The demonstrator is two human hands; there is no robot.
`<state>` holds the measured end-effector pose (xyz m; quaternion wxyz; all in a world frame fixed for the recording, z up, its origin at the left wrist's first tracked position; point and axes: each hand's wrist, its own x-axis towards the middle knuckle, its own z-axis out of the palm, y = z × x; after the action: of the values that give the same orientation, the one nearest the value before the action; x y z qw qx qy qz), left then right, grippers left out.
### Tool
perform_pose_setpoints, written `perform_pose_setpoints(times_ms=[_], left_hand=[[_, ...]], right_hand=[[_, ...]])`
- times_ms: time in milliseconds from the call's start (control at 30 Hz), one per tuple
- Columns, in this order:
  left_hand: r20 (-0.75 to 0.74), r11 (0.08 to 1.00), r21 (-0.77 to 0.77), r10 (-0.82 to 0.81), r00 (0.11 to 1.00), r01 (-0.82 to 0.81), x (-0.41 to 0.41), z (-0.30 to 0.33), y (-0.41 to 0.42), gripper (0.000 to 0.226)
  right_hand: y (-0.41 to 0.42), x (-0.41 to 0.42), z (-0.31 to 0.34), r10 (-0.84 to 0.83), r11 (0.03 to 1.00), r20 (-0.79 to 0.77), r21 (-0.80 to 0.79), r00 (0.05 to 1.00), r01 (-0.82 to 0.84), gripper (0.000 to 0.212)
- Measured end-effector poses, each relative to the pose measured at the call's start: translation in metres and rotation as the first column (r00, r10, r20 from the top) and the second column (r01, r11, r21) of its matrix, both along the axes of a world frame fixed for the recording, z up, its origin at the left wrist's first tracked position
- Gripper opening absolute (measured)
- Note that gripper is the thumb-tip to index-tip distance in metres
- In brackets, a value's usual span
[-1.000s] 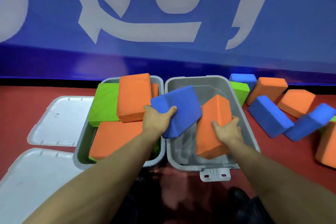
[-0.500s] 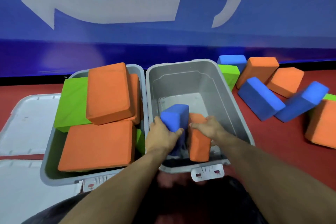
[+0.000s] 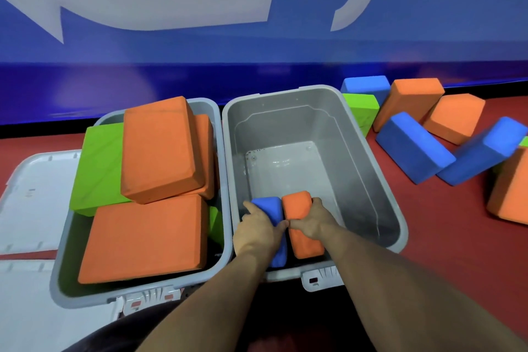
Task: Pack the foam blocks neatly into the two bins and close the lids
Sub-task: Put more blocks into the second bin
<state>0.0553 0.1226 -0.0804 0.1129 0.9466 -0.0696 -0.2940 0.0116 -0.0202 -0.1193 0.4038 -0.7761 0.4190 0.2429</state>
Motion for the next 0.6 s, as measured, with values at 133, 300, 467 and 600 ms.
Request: perform_pose_setpoints(times_ms=[133,300,467,600], left_hand=[[-0.126,0.999,-0.036,-0.018,0.992,0.014,0.001,-0.009,-0.003,0.102],[-0.188,0.998,-0.056,-0.011,0.982,0.000,0.000,-0.010,-0.003,0.098],[-0.182,0.998,-0.062,0.002,0.983,-0.013,0.001,-0.010,-0.002,0.095],[-0.116,0.994,-0.107,-0.008,0.993,-0.004,0.001,-0.007,-0.003,0.086]], right_hand=[[-0.004,0.004,0.005,-0.033,0.999,-0.004,-0.032,0.999,0.033,0.086],[-0.003,-0.002,0.009,-0.025,0.991,0.033,-0.132,0.999,0.029,0.075],[-0.016,0.000,0.012,0.024,0.945,0.151,-0.325,0.988,0.027,0.072],[-0.026,-0.003,0.011,0.037,0.944,0.125,-0.330,0.991,0.007,0.078]])
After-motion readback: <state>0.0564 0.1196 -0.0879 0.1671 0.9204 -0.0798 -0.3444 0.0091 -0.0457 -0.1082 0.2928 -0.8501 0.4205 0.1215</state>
